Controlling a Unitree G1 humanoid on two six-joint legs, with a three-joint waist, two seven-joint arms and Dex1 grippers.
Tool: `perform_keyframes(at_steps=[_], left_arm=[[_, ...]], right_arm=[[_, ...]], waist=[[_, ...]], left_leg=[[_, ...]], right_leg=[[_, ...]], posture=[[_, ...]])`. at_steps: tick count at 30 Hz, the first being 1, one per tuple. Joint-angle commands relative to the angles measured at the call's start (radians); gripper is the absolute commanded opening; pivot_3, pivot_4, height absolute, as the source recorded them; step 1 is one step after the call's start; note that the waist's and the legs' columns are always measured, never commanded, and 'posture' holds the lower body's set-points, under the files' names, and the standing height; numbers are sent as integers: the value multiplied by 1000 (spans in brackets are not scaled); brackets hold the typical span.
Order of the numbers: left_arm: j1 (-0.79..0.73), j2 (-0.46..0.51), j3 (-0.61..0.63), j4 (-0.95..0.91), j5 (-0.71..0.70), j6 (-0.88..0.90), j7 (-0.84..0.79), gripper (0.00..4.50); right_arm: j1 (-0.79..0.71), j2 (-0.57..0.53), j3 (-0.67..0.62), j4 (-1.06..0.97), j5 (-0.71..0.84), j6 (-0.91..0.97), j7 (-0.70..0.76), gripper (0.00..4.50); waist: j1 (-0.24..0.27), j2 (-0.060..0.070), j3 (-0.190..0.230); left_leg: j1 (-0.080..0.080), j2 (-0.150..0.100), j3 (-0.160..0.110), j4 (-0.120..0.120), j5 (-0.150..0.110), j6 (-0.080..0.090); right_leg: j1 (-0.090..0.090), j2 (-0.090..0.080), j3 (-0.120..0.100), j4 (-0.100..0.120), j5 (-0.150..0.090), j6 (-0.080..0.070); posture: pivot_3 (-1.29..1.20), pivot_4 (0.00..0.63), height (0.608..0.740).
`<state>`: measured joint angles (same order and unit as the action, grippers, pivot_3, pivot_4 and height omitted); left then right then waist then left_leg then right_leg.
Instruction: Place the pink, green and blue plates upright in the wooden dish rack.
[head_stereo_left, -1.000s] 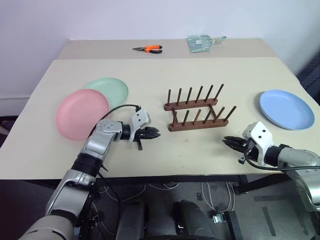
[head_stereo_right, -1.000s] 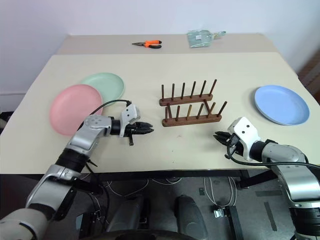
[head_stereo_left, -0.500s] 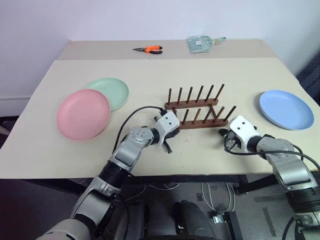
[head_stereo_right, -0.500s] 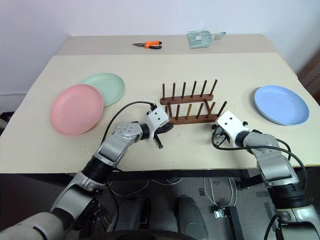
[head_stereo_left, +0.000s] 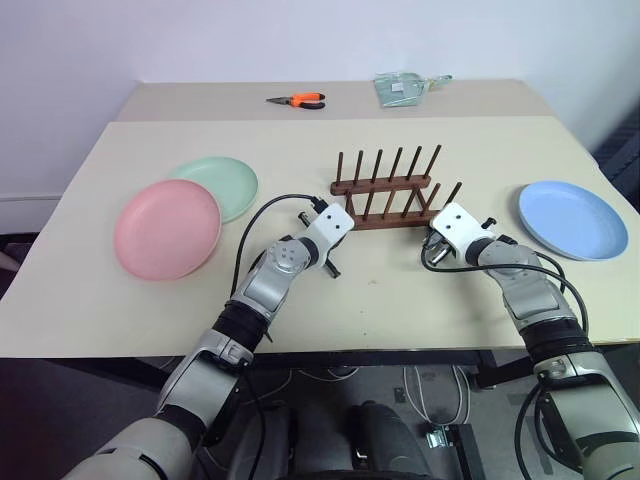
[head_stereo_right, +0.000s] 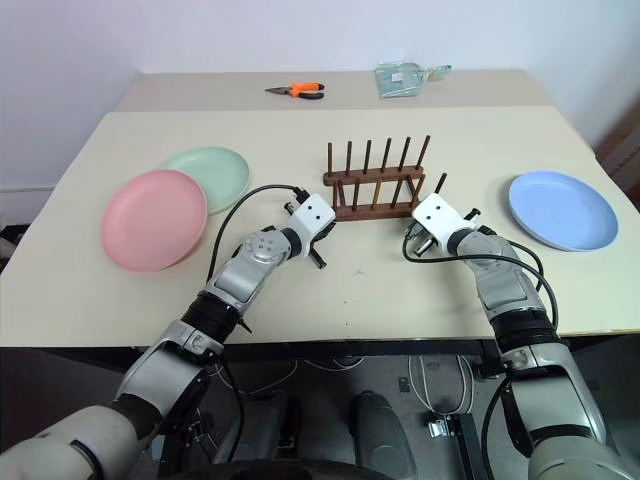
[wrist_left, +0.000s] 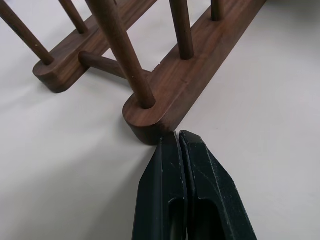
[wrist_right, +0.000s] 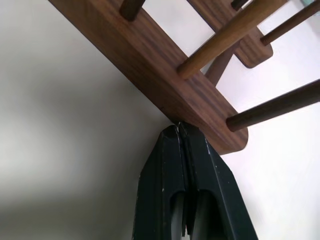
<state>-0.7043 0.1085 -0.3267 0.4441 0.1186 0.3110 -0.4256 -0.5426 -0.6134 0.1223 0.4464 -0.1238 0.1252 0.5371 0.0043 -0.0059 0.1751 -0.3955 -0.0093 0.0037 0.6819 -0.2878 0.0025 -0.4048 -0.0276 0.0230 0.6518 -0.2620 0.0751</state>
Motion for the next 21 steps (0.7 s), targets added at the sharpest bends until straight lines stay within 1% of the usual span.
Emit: perform_keyframes(at_steps=[1,2,4,5,6,7,8,9,10,11,13,15,16,18,21], left_arm=[[120,39,109,-283,-193,50,-152,540],[173,58,147,-399,-270,66,-204,876],[264,97,253,-601,-386,153,-212,1821],[296,107,317,-672,-439,201,-185,2292],[325,113,412,-733,-494,240,-135,2793],[344,117,475,-775,-534,268,-99,3232],[354,114,561,-800,-582,306,-42,3764],[351,106,658,-807,-621,325,35,3764],[335,98,753,-802,-632,319,132,3764],[310,91,832,-793,-611,317,249,3764],[271,93,912,-778,-538,356,449,3764],[265,109,949,-779,-408,430,644,3764],[254,79,1004,-794,-410,448,728,3764],[256,21,1061,-848,-434,489,814,3764],[283,-37,1049,-908,-475,582,830,3764]], right_arm=[[77,-45,-52,-194,103,-6,136,781],[109,-55,-62,-258,126,-5,162,1268],[164,-65,-83,-381,167,21,193,2227],[187,-67,-90,-435,186,41,206,2673],[209,-70,-93,-491,205,59,223,3197],[225,-71,-95,-531,217,73,233,3586],[235,-74,-95,-565,224,84,241,4124],[239,-76,-92,-591,232,96,251,4124],[239,-76,-90,-613,243,108,262,4124],[236,-75,-89,-631,257,118,274,4124],[223,-74,-85,-657,282,132,301,4124],[202,-78,-75,-693,327,152,352,4124],[185,-75,-75,-712,359,171,375,4124],[150,-67,-79,-736,423,219,413,4124],[97,-41,-73,-724,444,230,414,4124]], waist=[[-2,0,0],[-5,1,0],[-14,1,0],[-16,1,0],[-17,1,0],[-18,1,0],[-17,1,0],[-17,1,0],[-16,1,0],[-15,0,0],[-14,-1,1],[-10,-1,1],[-10,-1,1],[-8,-2,0],[4,-6,0]], left_leg=[[-1,0,0,-1,0,0],[-1,1,0,-1,0,0],[-8,2,0,-2,0,0],[-11,2,0,-1,1,-2],[-13,2,0,-1,1,-2],[-13,2,0,0,1,-2],[-12,2,-1,0,1,-2],[-12,2,-1,0,1,-3],[-11,2,-1,1,1,-3],[-9,2,-1,1,1,-3],[-7,2,-2,1,1,-3],[-7,1,-2,1,1,-3],[-8,1,-2,1,1,-2],[-8,0,-2,1,1,-1],[-8,0,-2,2,0,-1]], right_leg=[[-1,0,0,0,0,0],[-2,0,0,0,0,0],[-8,0,0,-1,0,0],[-11,0,0,0,0,0],[-13,0,0,1,0,0],[-14,-1,0,1,0,0],[-13,-1,0,3,0,-1],[-13,-1,0,3,1,-1],[-12,-1,0,4,1,-1],[-10,0,0,3,1,-1],[-8,0,-1,3,1,-1],[-8,0,-1,2,0,-1],[-7,0,-1,2,0,-1],[-7,-1,-1,1,1,0],[-7,-1,-2,0,1,0]], posture=[[0,150,740],[0,150,740],[0,150,740],[0,150,740],[0,150,740],[0,150,740],[0,150,740],[0,150,740],[0,150,740],[0,150,740],[0,150,740],[0,150,740],[0,150,740],[0,150,740],[0,150,740]])
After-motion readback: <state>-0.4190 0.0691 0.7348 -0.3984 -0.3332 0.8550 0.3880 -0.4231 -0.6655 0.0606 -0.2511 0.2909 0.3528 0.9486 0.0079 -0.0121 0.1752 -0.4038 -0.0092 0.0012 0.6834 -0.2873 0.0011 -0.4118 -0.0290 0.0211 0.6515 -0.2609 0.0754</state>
